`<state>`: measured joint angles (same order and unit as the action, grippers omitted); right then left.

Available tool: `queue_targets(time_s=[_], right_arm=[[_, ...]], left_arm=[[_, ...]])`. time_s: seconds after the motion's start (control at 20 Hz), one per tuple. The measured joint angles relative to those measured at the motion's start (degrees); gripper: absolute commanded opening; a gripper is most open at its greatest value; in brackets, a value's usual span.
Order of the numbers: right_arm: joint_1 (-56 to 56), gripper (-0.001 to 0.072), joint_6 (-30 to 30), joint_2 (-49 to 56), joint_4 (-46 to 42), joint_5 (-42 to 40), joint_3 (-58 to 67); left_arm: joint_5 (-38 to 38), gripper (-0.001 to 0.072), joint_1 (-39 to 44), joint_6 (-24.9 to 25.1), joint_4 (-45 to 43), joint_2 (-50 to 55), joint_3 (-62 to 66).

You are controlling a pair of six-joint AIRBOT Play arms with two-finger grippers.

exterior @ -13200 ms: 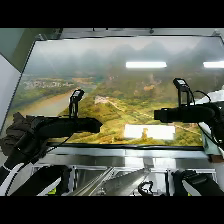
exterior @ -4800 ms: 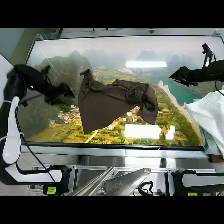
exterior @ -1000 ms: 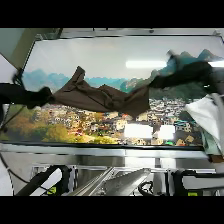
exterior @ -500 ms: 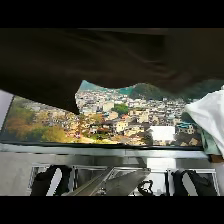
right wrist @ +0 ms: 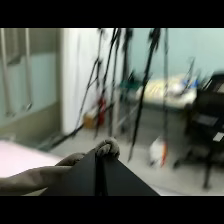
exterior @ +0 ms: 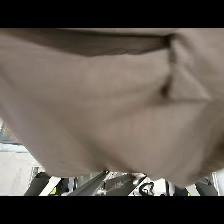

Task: Fold the shirts.

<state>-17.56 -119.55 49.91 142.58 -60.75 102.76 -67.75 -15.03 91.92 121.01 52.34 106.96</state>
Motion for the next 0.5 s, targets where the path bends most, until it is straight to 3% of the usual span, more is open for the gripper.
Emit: queue_targets(time_s=[0.15, 0.5], right_arm=[[3.96, 0.0024, 0.39, 7.48, 0.39, -0.44, -9.73], [10.64, 0.0024, -0.74, 32.57, 1.40, 13.70, -26.10]], left_arm=[[0.96, 0.0013, 4.76, 3.37, 0.48, 7.21, -8.41], [11.76, 0.0012, 11.06, 6.25, -4.72, 31.61, -23.89]])
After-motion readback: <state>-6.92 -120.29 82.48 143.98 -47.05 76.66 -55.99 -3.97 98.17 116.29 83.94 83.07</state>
